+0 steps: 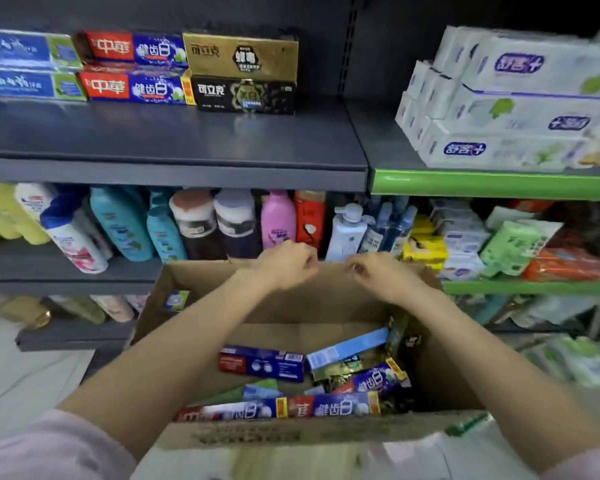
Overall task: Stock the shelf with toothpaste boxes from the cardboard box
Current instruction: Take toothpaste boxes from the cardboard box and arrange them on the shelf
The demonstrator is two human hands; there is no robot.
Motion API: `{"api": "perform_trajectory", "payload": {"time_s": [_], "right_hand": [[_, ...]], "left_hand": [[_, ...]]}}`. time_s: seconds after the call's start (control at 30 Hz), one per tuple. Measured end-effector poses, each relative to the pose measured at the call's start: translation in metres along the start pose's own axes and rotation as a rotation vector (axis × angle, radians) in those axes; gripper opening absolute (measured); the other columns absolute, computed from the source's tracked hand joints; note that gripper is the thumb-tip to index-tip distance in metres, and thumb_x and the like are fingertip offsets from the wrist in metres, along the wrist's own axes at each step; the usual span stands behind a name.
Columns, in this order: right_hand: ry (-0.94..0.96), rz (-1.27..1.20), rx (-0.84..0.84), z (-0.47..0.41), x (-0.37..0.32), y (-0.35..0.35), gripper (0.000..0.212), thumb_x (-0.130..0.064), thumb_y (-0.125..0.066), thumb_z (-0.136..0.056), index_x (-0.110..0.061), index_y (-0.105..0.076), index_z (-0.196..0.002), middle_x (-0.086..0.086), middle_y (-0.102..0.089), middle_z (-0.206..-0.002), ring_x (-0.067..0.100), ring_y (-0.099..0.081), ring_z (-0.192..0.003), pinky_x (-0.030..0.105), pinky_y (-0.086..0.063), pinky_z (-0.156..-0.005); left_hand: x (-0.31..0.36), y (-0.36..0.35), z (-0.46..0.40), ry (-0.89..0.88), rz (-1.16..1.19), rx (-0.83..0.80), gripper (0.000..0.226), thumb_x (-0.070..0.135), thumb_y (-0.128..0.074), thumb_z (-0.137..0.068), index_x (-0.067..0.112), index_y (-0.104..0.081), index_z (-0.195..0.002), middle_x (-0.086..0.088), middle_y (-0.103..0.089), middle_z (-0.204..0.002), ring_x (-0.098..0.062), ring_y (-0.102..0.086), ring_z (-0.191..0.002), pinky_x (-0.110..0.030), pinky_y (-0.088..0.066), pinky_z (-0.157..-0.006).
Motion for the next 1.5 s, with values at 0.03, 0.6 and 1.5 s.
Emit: {"api": "perform_trajectory", "payload": {"time_s": [0.03, 0.6, 1.5], "right_hand": [[-0.014, 0.022, -0.023, 0.002, 0.014, -0.011, 0.025, -0.02, -0.046, -0.095, -0.018, -0.063, -0.112, 0.007, -0.065, -0.108, 0.027, -0.06, -0.101, 0.036, -0.05, -0.075], [-0.156, 0.132, -0.134, 0.02, 0.125, -0.055, 0.041, -0.023, -0.078, -0.072, -0.02, -0.051, -0.103, 0.008, -0.059, -0.115, 0.031, -0.057, -0.107, 0.036, -0.047, -0.081], [-0.446, 0.221, -0.049, -0.005, 0.145, -0.096, 0.054, -0.01, -0.059, -0.087, -0.006, -0.03, -0.132, 0.026, -0.049, -0.127, 0.039, -0.044, -0.118, 0.044, -0.031, -0.103]], "left_hand": [[0.002, -0.013, -0.001, 0.014, 0.025, -0.021, 0.018, 0.023, -0.048, -0.088, 0.016, -0.063, -0.093, -0.011, -0.067, -0.104, -0.031, -0.062, -0.098, -0.041, -0.051, -0.084], [0.081, -0.164, -0.055, 0.042, 0.231, -0.435, 0.05, 0.023, -0.066, -0.086, 0.013, -0.048, -0.131, -0.006, -0.055, -0.133, -0.023, -0.053, -0.12, -0.035, -0.043, -0.102], [0.018, -0.119, -0.034, 0.165, 0.489, 0.087, 0.036, 0.027, -0.067, -0.085, 0.014, -0.041, -0.107, -0.001, -0.058, -0.103, -0.018, -0.057, -0.091, -0.026, -0.04, -0.075]]}}
Point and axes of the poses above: each hand's wrist, its own z-axis away from the middle knuckle, its own y-axis out of the back of the hand, x = y × z, the point moved 9 cm from there along -z, towards the middle knuckle
